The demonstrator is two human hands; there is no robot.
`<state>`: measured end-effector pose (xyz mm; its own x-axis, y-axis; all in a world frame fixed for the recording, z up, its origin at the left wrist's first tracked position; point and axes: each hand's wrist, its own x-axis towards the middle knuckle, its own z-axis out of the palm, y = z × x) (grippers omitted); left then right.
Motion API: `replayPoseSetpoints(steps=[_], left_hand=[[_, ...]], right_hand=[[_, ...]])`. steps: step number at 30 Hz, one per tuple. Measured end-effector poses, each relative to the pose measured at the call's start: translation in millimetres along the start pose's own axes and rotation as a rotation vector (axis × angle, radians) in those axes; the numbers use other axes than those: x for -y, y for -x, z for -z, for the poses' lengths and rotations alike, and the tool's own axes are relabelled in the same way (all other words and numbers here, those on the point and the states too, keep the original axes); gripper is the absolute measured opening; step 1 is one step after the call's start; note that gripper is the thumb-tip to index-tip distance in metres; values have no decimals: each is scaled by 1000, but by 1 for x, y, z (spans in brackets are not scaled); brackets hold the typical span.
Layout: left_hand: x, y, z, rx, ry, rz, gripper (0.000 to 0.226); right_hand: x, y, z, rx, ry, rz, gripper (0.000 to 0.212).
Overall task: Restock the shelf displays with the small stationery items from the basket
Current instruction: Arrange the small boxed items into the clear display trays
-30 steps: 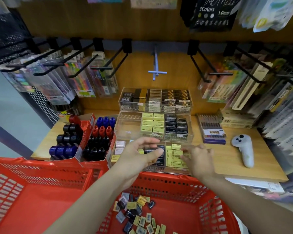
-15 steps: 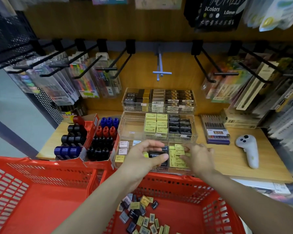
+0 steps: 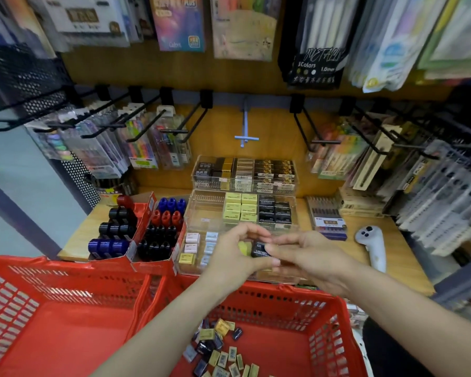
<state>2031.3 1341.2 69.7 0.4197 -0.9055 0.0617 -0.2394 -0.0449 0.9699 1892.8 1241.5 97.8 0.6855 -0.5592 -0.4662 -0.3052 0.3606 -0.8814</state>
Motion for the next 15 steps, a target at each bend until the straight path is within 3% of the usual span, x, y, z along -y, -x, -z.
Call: replayPoseSetpoints(steps=[4,6,11,15], left_hand=[[-5,5,-1,66,220,272,24],[-6,9,-1,121,305,403,21],[-1,1,1,74,346,438,18],[6,-14,5,19,407,454,19]], right_hand=[[-4,5,12,-147,-42,114,23],[-8,7,15,-185,91,143,26],[-7,1,7,-206,371,322,34],[-5,-16,4,-329,663,537,32]])
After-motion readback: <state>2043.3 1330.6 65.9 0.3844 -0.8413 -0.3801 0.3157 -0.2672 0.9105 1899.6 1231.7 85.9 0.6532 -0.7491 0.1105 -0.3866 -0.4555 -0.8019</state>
